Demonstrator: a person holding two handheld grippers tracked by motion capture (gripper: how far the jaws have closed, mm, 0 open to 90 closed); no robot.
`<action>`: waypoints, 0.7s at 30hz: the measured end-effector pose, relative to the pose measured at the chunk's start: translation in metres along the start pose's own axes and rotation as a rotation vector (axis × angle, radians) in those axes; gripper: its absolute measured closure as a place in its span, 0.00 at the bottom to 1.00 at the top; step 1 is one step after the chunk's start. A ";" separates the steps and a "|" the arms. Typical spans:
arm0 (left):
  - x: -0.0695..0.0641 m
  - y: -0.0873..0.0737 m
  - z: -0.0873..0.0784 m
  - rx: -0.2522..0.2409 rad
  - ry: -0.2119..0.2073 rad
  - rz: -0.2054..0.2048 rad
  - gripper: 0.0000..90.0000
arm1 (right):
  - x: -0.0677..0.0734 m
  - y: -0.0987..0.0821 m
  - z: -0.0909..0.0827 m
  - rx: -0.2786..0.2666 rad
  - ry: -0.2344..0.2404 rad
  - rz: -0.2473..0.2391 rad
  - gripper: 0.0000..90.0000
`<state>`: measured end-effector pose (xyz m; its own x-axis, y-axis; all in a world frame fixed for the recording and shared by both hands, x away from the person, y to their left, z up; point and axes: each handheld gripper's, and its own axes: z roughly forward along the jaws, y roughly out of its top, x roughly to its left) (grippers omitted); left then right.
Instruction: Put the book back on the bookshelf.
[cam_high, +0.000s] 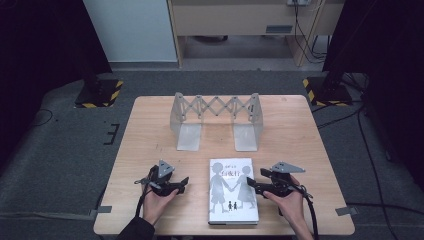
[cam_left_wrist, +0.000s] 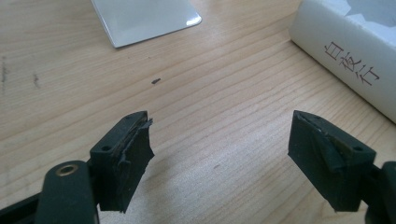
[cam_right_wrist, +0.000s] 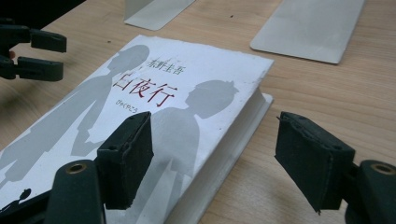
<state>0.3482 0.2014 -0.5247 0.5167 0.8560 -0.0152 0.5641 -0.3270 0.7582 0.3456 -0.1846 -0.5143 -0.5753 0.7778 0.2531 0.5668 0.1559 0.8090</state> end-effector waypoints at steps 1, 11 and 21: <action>0.000 -0.001 0.001 0.002 -0.004 0.000 0.23 | 0.001 0.000 0.001 0.004 0.001 -0.003 0.30; 0.002 -0.006 0.009 0.046 0.002 0.007 0.20 | 0.006 -0.006 0.010 0.019 0.034 0.024 0.29; 0.002 -0.005 0.012 0.076 0.029 0.003 0.07 | 0.011 -0.007 0.016 0.013 0.064 0.040 0.28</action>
<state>0.3542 0.1993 -0.5366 0.5000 0.8660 0.0070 0.6105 -0.3582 0.7064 0.3450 -0.1674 -0.5259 -0.5883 0.7433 0.3185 0.5975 0.1342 0.7905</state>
